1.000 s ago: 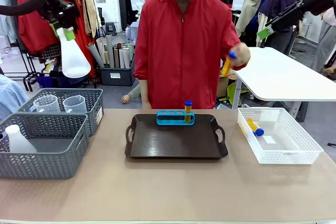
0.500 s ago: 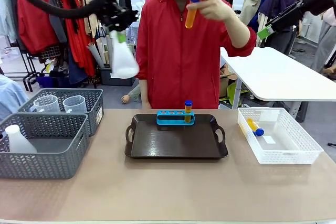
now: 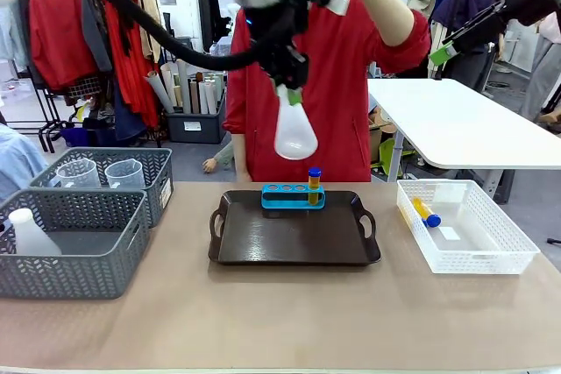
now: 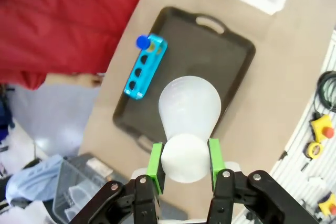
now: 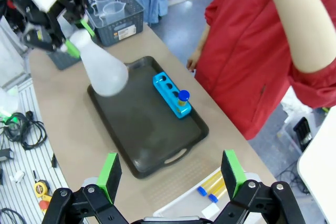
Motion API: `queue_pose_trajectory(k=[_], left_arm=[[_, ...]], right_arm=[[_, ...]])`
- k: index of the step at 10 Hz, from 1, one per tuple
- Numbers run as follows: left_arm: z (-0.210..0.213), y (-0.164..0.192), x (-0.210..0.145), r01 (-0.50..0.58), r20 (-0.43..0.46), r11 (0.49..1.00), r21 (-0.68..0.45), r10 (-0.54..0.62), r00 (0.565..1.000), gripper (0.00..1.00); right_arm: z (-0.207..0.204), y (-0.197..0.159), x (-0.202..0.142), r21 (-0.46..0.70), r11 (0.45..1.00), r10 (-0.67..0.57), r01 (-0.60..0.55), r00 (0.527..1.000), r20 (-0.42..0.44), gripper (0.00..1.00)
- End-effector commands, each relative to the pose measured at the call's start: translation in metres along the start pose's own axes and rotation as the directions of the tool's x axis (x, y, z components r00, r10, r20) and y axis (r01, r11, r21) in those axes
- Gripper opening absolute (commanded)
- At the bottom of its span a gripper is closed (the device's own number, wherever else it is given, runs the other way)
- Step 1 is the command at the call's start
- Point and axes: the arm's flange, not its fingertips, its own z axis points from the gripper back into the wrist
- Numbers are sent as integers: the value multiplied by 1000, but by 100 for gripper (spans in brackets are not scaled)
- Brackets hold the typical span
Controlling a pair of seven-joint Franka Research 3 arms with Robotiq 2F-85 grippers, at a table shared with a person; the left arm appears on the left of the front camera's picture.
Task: Prepare the laboratory tools.
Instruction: Pick up one Small flask and place it on the Handle tray.
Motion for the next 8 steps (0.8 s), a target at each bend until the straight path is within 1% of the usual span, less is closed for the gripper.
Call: queue_pose_trajectory(k=[1,2,3,4,5,7,8], left_arm=[[-20,-8,20,55,3,998,20,-55,998,0],[-38,-16,29,92,3,995,33,-92,996,0],[-48,-18,33,85,12,996,31,-85,996,0],[-53,-15,35,54,79,997,50,-58,995,0],[-52,-25,27,88,-2,996,5,-88,996,0],[-52,-25,27,88,-2,996,5,-88,996,0],[-62,-24,31,88,17,996,9,-88,996,0]], right_arm=[[1,0,1,1,1000,3,-3,1000,7,100],[1,0,1,1,1000,3,-3,1000,7,100],[1,0,1,1,1000,3,-3,1000,7,100],[1,0,1,1,1000,3,-3,1000,7,100],[1,0,1,1,1000,3,-3,1000,7,100],[1,0,1,1,1000,3,-3,1000,7,100],[1,0,1,1,1000,3,-3,1000,7,100]])
